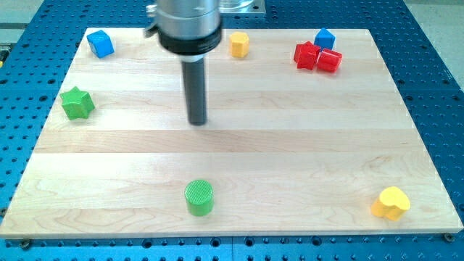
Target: Move the blur cube down to the red star
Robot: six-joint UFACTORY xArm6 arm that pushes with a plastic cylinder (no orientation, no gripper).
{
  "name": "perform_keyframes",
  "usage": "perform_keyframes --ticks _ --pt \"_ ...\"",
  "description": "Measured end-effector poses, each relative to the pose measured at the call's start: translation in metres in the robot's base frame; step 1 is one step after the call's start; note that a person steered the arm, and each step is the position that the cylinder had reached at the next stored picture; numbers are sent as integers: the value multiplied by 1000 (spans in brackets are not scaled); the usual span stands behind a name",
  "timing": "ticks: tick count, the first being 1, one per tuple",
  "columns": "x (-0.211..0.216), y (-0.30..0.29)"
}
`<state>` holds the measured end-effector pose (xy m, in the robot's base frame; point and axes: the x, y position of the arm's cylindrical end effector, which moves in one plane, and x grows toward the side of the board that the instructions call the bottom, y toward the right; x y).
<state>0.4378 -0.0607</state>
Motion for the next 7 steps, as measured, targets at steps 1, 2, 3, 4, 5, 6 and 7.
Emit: perform_keyframes --ticks 1,2,3,4,5,6,7 --pt "-37 -11" --pt "-68 -25" --pt "-86 -27" --pt "-92 -86" --pt "-95 -176" --pt "-111 -221" --pt "-166 -243"
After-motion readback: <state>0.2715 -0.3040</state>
